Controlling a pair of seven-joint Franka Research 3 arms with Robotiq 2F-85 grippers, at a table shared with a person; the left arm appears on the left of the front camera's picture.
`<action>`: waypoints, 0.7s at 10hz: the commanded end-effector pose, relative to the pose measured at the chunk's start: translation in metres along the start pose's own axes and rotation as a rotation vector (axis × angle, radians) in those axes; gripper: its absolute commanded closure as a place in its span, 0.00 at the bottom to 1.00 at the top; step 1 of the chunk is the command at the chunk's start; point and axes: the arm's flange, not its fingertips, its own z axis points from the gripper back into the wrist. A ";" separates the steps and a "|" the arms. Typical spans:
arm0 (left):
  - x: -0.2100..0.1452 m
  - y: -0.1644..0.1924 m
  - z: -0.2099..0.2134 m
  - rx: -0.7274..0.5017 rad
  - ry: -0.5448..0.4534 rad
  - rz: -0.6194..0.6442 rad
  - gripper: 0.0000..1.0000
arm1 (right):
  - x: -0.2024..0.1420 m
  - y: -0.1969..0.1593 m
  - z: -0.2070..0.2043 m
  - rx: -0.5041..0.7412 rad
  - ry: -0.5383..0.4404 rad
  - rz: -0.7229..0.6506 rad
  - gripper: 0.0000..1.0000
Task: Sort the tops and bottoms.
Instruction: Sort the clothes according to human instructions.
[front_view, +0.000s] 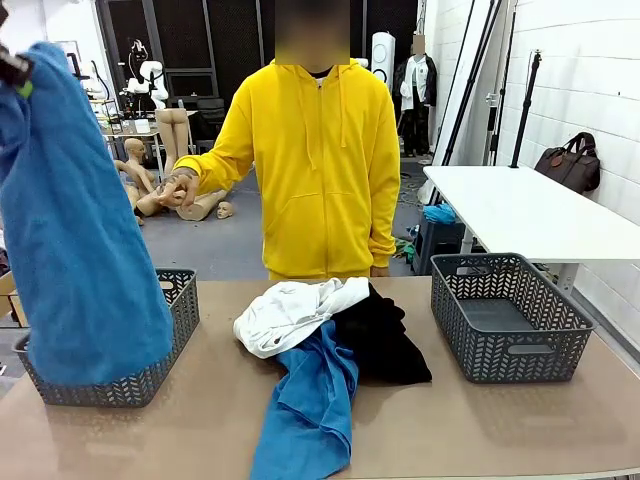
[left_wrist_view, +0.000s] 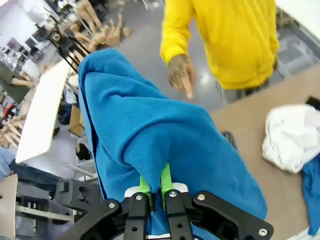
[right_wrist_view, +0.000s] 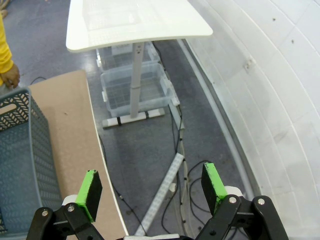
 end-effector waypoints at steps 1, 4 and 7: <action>0.049 0.001 0.018 0.034 -0.119 0.009 1.00 | -0.001 0.000 0.000 0.000 0.008 0.011 0.00; 0.056 -0.001 -0.020 -0.002 -0.071 -0.047 1.00 | -0.001 0.000 0.000 0.000 0.008 0.011 0.00; 0.022 0.010 -0.082 0.038 0.032 -0.068 1.00 | -0.001 0.000 0.000 0.000 0.008 0.011 0.00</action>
